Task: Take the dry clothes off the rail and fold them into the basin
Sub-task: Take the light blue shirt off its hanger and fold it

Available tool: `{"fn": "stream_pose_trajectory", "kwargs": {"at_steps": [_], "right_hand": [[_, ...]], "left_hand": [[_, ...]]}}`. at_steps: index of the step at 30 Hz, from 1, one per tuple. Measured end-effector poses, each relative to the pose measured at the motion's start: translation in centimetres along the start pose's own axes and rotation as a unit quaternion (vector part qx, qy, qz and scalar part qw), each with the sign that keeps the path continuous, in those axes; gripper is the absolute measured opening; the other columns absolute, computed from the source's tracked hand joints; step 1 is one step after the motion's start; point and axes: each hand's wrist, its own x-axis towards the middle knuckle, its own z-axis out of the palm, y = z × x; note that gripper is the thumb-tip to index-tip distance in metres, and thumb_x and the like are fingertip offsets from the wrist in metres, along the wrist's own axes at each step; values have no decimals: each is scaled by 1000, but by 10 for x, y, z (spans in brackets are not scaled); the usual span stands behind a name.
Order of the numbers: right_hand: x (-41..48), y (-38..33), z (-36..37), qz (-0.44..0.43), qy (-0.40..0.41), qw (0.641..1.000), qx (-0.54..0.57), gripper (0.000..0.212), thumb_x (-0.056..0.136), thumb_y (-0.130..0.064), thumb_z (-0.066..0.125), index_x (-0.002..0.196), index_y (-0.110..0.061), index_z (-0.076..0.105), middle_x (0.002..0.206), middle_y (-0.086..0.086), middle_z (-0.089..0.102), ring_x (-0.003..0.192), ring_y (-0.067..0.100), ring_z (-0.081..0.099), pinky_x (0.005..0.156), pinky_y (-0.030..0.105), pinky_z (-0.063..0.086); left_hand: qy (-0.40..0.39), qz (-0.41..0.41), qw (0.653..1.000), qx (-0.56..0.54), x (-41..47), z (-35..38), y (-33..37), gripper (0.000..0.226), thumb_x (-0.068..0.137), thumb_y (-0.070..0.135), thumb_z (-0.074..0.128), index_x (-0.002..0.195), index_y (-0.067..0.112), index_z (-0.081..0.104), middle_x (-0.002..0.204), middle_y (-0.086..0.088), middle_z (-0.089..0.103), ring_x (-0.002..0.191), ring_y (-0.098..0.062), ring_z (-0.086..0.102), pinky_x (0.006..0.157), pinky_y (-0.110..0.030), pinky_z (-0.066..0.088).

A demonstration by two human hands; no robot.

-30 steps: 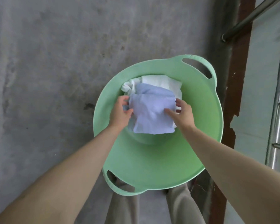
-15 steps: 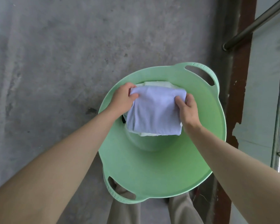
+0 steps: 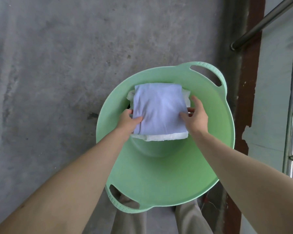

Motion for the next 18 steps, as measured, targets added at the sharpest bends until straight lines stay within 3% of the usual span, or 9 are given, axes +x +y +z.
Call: {"fn": "stream_pose_trajectory", "kwargs": {"at_steps": [3,5,7,9,10,12,15,18], "right_hand": [[-5,1,1,-142,38,983,-113,73,82,5,55,145,-23,33,129,7,47,96,18,54,84,24,44],[-7,1,7,-285,37,925,-249,82,71,4,65,145,-17,35,139,12,43,117,29,48,98,34,42],[-6,-2,16,-376,-5,850,-369,93,66,-7,74,148,-14,31,151,12,33,136,33,35,105,44,37],[-5,-4,25,-373,-82,800,-463,102,73,-22,75,152,-16,11,160,7,6,147,26,9,114,44,20],[-2,-3,30,-343,-114,787,-500,106,77,-29,73,152,-17,-1,160,5,-6,148,23,-2,117,44,13],[6,3,36,-279,-140,777,-547,109,82,-35,68,149,-17,-16,158,3,-19,147,20,-11,118,44,7],[24,10,52,-253,-151,778,-555,101,90,-30,60,148,-18,-21,157,2,-23,146,21,-15,118,45,6],[40,11,62,-227,-166,785,-551,105,88,-27,63,147,-22,-24,156,0,-25,146,21,-17,119,45,8]], "left_hand": [[23,12,998,65,-2,-1,-2,51,84,17,68,128,8,43,127,-12,55,106,-28,58,89,-42,50],[128,127,963,199,-6,0,-1,63,79,20,71,132,12,39,127,-11,52,107,-30,55,86,-40,48],[180,340,873,301,-10,3,1,77,70,20,78,137,13,40,134,-12,45,118,-32,48,94,-40,44],[148,465,778,395,-4,9,-1,94,59,29,85,140,12,40,146,-13,37,134,-33,36,103,-41,40],[128,475,749,444,3,11,-3,102,55,37,87,142,13,39,151,-12,32,139,-33,30,104,-41,40],[94,420,731,529,15,16,-8,112,58,49,83,149,17,26,158,-7,16,145,-30,17,104,-40,41],[62,329,750,571,36,22,-15,110,73,52,71,152,23,0,160,-1,-9,147,-26,-3,109,-40,35],[58,320,774,544,49,26,-18,111,73,49,73,152,23,-1,160,-1,-9,147,-29,-2,111,-41,33]]}}
